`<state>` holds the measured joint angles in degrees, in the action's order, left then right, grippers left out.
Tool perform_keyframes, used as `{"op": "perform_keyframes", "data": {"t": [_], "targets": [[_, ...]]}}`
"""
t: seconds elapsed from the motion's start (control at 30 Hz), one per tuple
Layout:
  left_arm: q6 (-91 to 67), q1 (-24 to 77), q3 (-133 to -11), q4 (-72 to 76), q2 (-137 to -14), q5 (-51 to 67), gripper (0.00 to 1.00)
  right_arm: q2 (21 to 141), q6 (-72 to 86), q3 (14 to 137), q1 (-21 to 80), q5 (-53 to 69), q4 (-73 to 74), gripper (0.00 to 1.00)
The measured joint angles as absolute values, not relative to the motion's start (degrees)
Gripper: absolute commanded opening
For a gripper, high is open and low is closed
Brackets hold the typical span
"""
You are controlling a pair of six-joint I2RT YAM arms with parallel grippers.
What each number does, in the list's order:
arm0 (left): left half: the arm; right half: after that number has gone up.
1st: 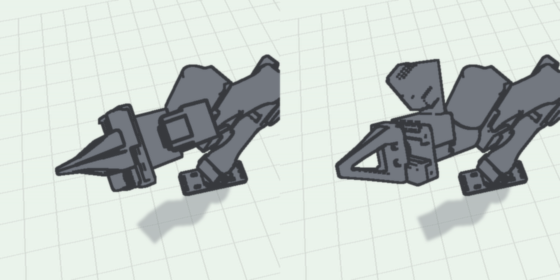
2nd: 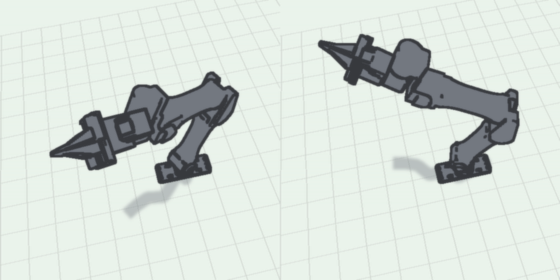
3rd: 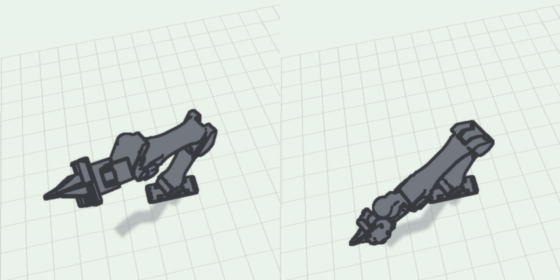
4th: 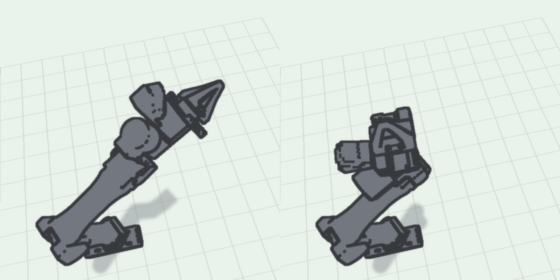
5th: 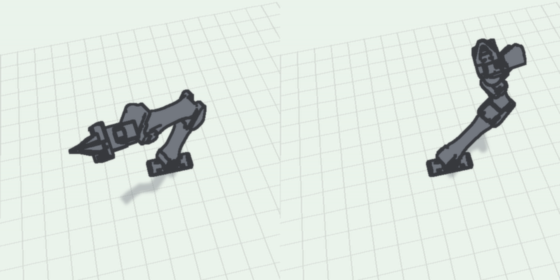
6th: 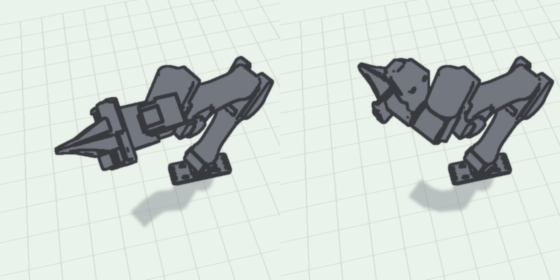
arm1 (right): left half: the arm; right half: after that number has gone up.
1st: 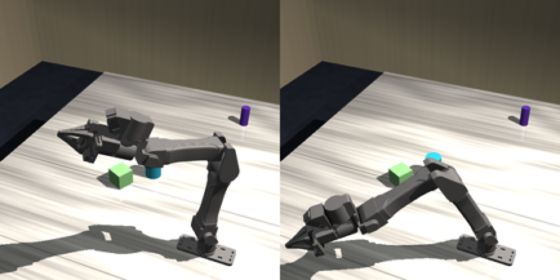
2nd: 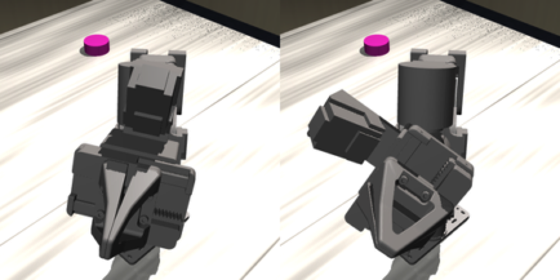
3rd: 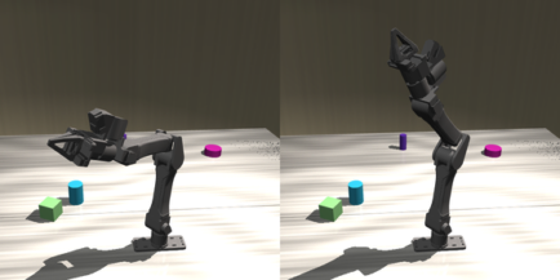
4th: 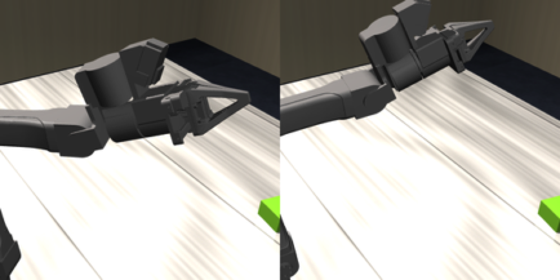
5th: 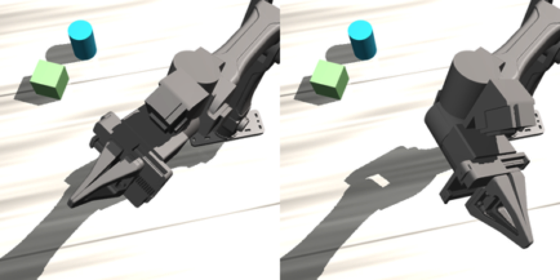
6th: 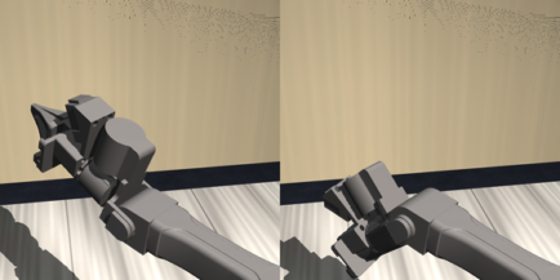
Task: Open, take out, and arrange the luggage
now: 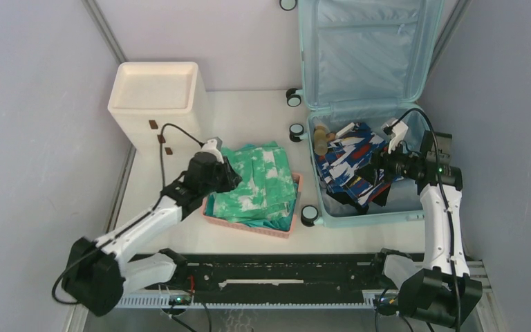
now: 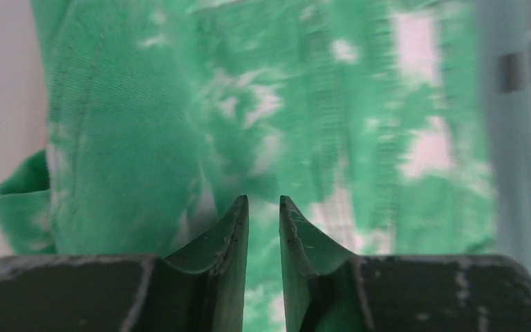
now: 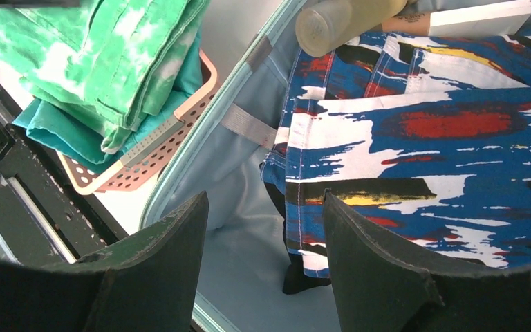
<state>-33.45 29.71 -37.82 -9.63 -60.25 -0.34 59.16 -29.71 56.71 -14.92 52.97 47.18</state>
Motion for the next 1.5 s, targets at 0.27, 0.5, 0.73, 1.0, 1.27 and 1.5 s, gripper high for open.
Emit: {"op": "perform_keyframes", "data": {"t": [0.27,0.5,0.73,1.0,1.27,1.5], "targets": [[-36.67,30.35,-35.97,-3.95,-72.66,-4.36,0.35,59.96,-29.8,56.71,-13.76,51.42,46.81,0.69],[-34.46,31.16,-32.88,-5.34,-58.43,-7.33,0.65,59.77,-31.16,56.71,-12.62,50.19,46.39,0.7],[-30.74,31.16,-32.47,-4.4,-34.41,-9.91,1.0,55.44,-33.45,56.66,-12.29,50.7,45.28,1.0],[-30.92,31.11,-26.11,-0.75,-17.76,-7.97,1.0,53.04,-40.12,56.66,-10.04,55.53,45.6,0.95],[-34.59,31.11,-23.88,0.56,-17.85,-3.18,1.0,59.24,-40.84,50.65,3.64,40.18,42.89,0.88],[-37.45,31.11,-20.73,5.45,-19.88,-1.43,0.99,67.4,-38.17,47.51,10.22,22.11,37.76,0.96]]}}
